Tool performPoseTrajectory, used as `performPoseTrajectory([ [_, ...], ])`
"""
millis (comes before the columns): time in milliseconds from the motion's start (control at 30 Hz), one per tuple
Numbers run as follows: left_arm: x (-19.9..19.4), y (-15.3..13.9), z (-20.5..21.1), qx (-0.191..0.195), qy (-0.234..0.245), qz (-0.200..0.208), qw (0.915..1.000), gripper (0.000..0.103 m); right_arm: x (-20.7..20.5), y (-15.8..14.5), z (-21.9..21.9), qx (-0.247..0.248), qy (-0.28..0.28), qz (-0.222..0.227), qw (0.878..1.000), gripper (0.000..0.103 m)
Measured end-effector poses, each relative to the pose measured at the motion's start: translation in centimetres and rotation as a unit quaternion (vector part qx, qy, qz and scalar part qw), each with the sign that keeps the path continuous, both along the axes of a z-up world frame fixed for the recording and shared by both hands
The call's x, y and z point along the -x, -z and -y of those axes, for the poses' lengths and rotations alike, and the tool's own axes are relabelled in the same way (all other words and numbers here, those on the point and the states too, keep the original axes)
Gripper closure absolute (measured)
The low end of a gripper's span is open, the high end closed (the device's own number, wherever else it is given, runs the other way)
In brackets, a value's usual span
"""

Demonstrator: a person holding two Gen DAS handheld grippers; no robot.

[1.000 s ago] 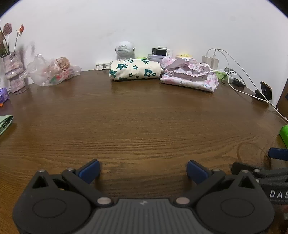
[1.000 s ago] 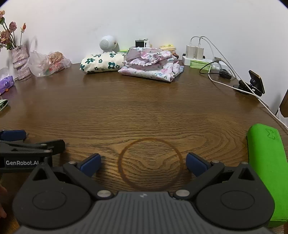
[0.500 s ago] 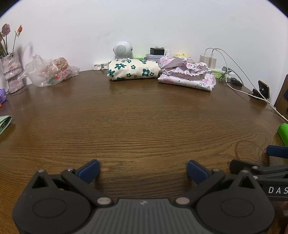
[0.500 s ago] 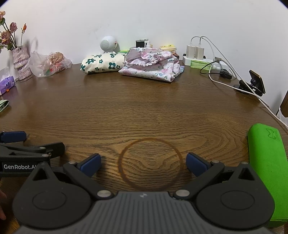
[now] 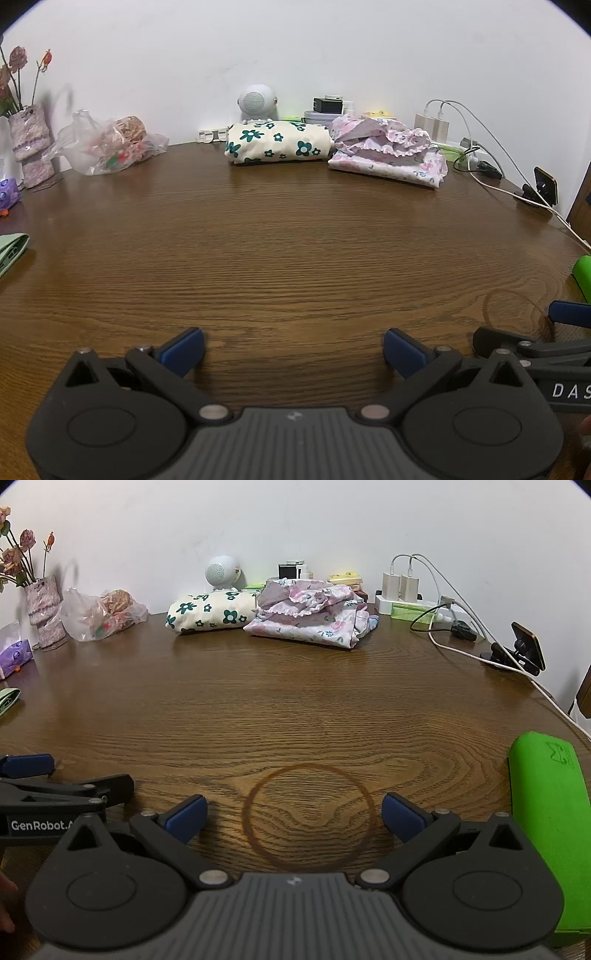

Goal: Fold clothes

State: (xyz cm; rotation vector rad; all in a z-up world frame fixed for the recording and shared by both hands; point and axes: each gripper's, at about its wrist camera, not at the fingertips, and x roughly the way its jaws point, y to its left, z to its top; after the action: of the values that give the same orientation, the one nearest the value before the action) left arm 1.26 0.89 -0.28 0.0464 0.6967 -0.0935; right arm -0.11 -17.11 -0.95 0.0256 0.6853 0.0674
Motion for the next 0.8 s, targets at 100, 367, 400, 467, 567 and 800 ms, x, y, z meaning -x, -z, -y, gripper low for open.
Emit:
performPoseTrajectory([
  [100,-0.01,-0.01,0.01,0.000,0.000,0.000,1.0000,0.000,0.05,0.02,-0.04,0.001,0.001,0.000,1.000,0.000],
  [367,0.01,-0.01,0.00,0.000,0.000,0.000,1.0000,0.000,0.07,-0.01,-0.03,0.001,0.001,0.000,1.000,0.000],
  [400,0.01,-0.01,0.00,0.000,0.000,0.000,1.0000,0.000,0.08,-0.01,-0.03,0.001,0.001,0.000,1.000,0.000],
  [467,0.00,-0.02,0.00,0.000,0.000,0.000,1.0000,0.000,0.09,-0.03,-0.04,0.001,0.001,0.000,1.000,0.000],
  [567,0.00,-0.03,-0.02,0.000,0.000,0.000,1.0000,0.000,0.10,-0.05,-0.09,0.000,0.002,0.000,1.000,0.000],
  [800,0.00,-0.05,-0.01,0.000,0.000,0.000,1.0000,0.000,0.11,-0.06,0.07,-0.004,0.002,0.001,1.000,0.000],
])
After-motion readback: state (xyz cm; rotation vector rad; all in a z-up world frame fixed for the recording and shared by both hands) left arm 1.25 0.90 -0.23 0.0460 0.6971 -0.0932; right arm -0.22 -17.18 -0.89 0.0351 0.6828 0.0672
